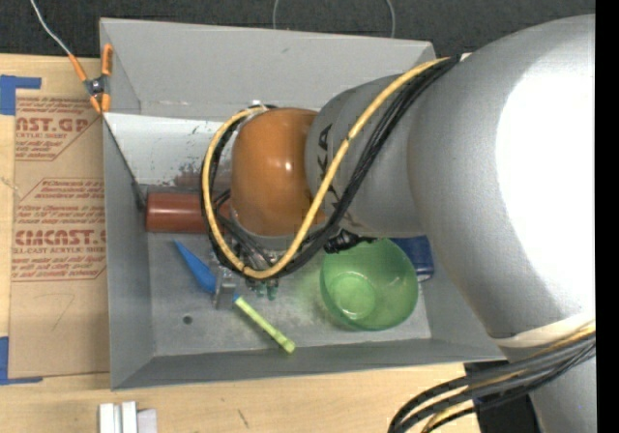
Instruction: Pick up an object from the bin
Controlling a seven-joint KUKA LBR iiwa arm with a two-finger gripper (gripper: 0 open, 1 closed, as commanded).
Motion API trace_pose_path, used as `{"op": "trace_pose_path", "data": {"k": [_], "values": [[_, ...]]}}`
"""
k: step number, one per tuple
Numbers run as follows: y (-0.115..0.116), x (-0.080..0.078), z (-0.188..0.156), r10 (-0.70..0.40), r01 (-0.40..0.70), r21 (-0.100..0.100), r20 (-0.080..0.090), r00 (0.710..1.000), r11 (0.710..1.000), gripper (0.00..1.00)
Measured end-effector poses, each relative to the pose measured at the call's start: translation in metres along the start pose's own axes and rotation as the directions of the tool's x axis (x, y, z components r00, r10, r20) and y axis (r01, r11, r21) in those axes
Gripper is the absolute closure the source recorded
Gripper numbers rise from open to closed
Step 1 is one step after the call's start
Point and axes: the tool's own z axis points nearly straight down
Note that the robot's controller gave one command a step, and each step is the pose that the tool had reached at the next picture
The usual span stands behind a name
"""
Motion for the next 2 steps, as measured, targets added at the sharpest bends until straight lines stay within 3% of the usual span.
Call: {"op": "trace_pose_path", "data": {"k": [2], "values": [[0.001, -0.001, -0.047, 0.000, 0.000, -0.003, 0.007, 1.000, 1.000, 1.00]]}}
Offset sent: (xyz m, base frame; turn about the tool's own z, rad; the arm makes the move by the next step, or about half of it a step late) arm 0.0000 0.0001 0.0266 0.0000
